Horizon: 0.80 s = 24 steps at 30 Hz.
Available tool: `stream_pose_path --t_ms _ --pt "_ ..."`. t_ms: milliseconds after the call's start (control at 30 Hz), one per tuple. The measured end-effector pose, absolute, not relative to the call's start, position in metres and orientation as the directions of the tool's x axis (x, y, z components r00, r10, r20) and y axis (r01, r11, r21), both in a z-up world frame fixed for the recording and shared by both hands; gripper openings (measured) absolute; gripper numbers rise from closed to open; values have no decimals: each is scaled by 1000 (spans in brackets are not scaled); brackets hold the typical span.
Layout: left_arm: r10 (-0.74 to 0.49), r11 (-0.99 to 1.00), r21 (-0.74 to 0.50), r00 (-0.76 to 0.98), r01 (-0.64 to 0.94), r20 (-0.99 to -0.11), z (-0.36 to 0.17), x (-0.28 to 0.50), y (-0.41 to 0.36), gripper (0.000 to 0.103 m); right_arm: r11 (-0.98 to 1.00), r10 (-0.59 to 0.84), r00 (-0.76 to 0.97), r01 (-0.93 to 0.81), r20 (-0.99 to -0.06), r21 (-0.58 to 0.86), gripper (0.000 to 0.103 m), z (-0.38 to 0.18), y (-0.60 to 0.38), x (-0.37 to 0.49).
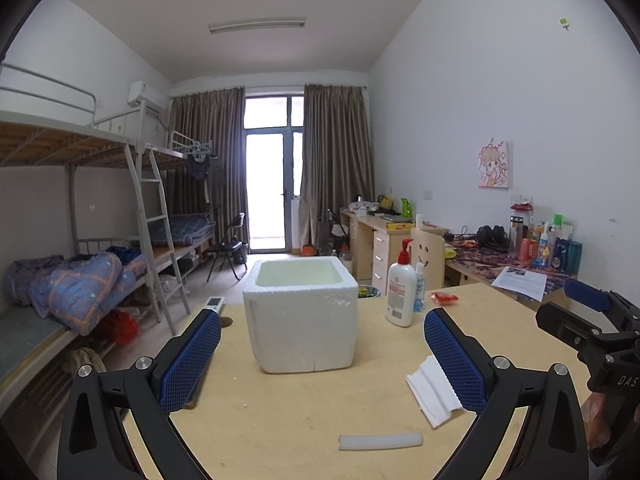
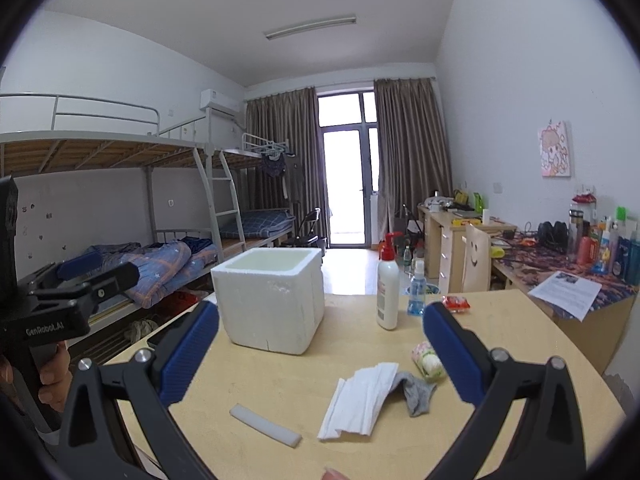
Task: Organize soft objects
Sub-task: 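Move the left tool toward the white tube while the right approaches the white cloth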
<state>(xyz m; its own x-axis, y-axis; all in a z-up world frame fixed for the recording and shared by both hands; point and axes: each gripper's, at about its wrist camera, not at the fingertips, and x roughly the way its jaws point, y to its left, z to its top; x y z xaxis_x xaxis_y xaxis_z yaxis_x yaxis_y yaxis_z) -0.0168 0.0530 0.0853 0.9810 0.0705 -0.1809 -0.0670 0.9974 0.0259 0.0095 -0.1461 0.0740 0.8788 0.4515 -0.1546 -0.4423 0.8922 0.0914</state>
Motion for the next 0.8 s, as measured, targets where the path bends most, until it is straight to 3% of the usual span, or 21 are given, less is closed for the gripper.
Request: stream_pose_path --t_ms 800 --pt "55 998 -12 971 -59 -231 9 -12 55 102 918 394 888 -395 -238 43 103 19 -147 10"
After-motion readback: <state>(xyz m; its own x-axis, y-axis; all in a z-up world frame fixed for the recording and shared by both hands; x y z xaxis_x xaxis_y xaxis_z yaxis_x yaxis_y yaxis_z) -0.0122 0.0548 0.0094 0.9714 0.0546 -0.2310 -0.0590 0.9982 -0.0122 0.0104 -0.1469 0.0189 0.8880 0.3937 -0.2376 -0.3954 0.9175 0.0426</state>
